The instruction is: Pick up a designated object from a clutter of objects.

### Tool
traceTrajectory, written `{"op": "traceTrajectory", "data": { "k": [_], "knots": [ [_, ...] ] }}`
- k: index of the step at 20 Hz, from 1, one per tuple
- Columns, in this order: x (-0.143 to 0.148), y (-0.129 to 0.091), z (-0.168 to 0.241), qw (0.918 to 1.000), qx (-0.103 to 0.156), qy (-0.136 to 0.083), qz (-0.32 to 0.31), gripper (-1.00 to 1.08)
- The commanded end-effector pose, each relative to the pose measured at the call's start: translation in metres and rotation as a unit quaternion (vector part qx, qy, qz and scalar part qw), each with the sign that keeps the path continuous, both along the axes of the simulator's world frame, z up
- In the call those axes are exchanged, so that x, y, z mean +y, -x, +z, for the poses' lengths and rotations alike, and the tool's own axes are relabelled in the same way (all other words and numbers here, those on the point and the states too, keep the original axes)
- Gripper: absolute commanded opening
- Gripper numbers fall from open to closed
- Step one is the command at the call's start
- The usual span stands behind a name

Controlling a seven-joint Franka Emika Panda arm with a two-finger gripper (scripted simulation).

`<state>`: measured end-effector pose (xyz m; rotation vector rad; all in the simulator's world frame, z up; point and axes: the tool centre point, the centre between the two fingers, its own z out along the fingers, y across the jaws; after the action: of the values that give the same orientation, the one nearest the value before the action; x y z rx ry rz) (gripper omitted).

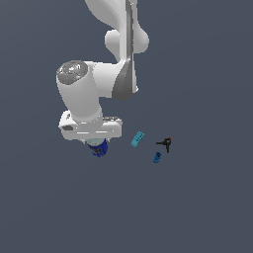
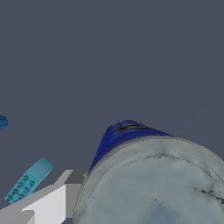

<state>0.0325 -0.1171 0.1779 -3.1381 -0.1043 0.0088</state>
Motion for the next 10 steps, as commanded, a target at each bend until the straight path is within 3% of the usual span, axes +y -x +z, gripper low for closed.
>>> {"op": "traceTrajectory", "data": {
  "k": [1, 10],
  "knots": [
    [-0.013, 0.011, 0.027, 1.0, -0.003, 0.0, 0.0, -1.0],
    [-0.063, 0.056, 0.121, 1.0, -0.003, -0.001, 0.0, -1.0]
  ]
}}
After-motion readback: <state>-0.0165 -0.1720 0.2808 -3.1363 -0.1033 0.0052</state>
